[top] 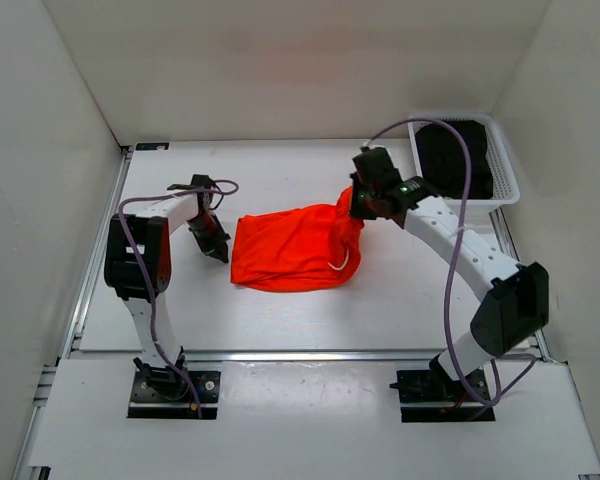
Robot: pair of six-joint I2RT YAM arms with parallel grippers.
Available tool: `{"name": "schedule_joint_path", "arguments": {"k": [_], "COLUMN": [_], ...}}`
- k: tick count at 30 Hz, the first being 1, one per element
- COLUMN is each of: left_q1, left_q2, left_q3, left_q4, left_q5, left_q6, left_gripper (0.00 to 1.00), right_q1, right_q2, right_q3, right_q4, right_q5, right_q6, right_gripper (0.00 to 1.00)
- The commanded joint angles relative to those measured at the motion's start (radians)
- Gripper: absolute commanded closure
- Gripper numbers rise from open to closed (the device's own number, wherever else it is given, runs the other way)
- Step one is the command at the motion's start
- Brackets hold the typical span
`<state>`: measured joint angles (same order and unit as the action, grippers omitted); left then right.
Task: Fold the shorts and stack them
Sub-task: Fold the shorts
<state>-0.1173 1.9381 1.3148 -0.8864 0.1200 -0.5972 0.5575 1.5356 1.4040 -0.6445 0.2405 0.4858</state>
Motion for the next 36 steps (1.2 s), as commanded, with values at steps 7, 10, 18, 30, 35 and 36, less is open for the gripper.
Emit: {"name": "schedule_joint_path", "arguments": {"k": [7,10,18,30,35,36], "left_q1": [-0.008,-0.008,-0.008,0.179,0.231,0.231], "left_q2": [0.038,0.038,0.024,-0.267,-0.329,-0.341], "left_q3": [0.009,0.009,0.009,0.011,0.069,0.078], "left_q4": [0.014,0.014,0.014,-0.120,-0.180,-0.189], "left_q5": [-0.010,-0.010,-0.019,-0.039,-0.026,-0.039], "left_q6": [-0.016,-0.016,-0.026,0.019,0.048,0.048], "left_gripper": [0.90,0.90,0.90,0.26,0.20,0.20], "right_q1": [0.287,0.335,0.397,0.415,0.415,0.415], "right_q2": [0.317,0.415,0.667,0.725,0.698,0.663], "right_q3": [0.415,0.527,0.768,0.783,0.866,0.792], "right_q4": [-0.053,-0.064,-0.087,0.086,0.023,0.041], "right_q5": [0.086,0.097,0.016,-0.321,-0.471,-0.471], "right_q6": [-0.038,-0.049,-0.059,-0.113,-0.174,-0.159], "right_gripper": [1.00,1.00,1.00,0.65,0.00,0.00]}}
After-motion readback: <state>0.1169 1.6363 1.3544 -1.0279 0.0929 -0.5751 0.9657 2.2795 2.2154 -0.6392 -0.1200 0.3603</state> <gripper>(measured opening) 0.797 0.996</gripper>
